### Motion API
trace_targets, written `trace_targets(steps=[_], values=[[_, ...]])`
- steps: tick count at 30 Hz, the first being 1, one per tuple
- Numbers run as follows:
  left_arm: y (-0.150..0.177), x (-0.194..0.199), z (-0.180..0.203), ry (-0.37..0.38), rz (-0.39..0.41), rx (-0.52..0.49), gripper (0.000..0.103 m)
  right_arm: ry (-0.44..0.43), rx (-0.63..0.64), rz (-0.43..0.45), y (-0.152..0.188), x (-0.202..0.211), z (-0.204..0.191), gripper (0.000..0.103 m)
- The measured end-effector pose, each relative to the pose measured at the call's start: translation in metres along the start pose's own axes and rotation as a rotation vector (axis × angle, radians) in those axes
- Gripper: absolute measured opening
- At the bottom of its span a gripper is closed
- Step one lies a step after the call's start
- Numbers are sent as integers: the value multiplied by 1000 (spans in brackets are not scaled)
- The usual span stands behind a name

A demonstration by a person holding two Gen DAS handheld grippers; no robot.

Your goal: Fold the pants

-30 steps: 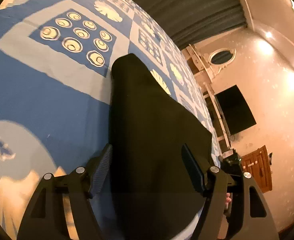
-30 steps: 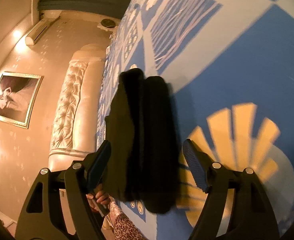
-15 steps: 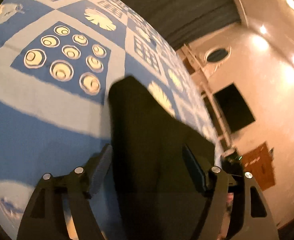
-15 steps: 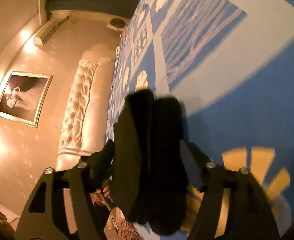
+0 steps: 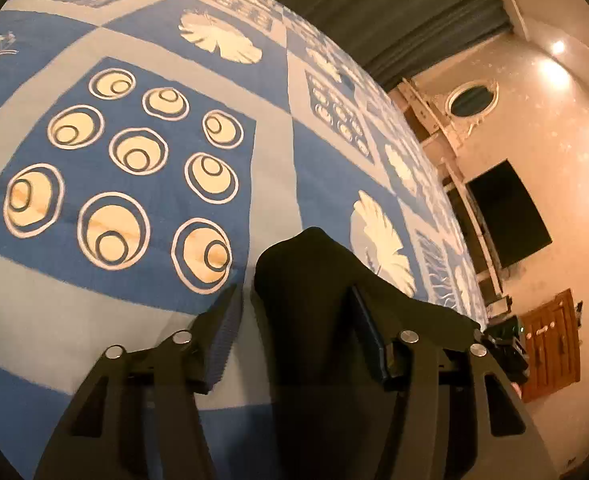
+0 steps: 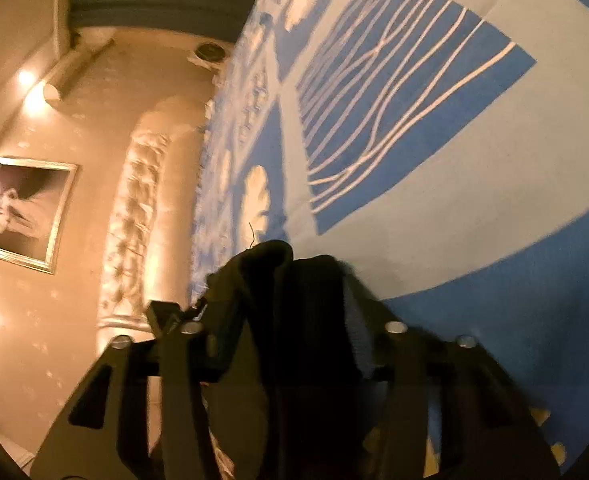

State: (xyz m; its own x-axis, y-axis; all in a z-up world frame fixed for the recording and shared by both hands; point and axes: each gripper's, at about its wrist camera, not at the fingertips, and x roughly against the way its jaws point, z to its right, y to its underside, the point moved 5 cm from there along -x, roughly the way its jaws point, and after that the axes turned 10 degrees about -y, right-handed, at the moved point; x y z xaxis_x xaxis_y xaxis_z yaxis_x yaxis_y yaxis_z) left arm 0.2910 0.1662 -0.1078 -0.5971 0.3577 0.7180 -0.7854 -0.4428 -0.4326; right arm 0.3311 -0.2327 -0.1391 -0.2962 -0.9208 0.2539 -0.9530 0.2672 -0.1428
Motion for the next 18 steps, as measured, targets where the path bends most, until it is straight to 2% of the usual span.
trace_targets(steps=[2, 4, 7, 11, 15, 18], values=[[5, 13, -5, -30, 46, 40, 69, -29, -4, 38, 3, 9, -3, 67], [13, 26, -10, -53, 74, 76, 77, -28, 0, 54, 12, 18, -6, 71], [30, 39, -16, -105, 66, 91, 79, -2, 11, 38, 31, 27, -8, 73], [61, 58, -12, -174, 48, 12, 85, 15, -6, 49, 57, 43, -6, 74], [102, 79, -3, -308, 54, -79, 86, 66, 1, 75, 90, 64, -3, 74], [134, 102, -3, -381, 93, -37, 86, 117, 23, 75, 115, 76, -4, 75]])
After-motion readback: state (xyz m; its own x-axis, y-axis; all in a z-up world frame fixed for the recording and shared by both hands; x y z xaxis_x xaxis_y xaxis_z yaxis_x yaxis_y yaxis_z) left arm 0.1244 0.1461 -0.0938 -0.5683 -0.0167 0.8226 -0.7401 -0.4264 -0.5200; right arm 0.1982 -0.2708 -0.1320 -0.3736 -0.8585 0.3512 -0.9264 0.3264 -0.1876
